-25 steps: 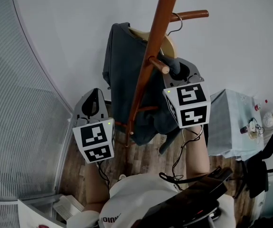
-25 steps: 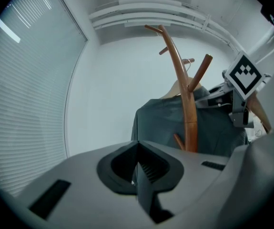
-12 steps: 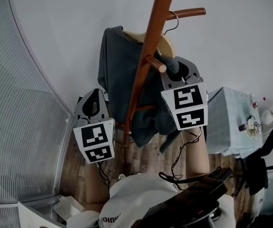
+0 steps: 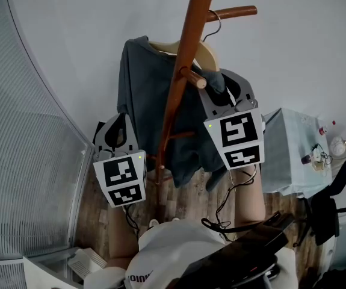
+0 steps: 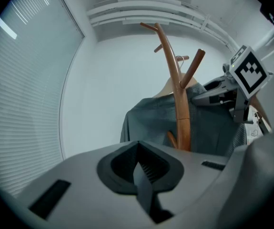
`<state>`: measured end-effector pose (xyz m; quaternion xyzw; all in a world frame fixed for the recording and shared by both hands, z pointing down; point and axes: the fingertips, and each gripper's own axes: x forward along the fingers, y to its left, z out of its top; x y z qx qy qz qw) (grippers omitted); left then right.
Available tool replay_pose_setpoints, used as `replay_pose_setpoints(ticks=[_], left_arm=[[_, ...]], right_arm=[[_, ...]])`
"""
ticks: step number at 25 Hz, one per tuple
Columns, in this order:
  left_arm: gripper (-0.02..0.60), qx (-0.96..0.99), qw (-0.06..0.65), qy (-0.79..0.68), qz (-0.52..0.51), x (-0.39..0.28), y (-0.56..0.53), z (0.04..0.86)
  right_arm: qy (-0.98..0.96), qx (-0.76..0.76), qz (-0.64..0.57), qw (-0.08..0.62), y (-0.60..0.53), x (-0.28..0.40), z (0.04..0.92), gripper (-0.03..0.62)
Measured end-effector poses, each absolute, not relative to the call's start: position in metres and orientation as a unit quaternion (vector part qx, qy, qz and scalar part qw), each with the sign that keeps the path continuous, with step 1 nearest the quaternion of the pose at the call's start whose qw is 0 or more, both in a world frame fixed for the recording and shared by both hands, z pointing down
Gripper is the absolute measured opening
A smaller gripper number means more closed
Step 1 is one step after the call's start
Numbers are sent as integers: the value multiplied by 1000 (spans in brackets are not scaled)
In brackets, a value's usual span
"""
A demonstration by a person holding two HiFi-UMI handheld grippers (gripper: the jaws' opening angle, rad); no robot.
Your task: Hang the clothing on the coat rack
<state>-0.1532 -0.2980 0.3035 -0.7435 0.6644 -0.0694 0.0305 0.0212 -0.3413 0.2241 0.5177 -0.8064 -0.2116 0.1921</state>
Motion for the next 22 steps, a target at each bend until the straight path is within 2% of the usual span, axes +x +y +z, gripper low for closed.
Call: replay_pose_setpoints(ticks=[22], left_arm=[[14, -745, 56, 660, -76, -142, -285, 288]], right_arm=[[-810, 528, -232, 105, -299, 36, 195, 161]])
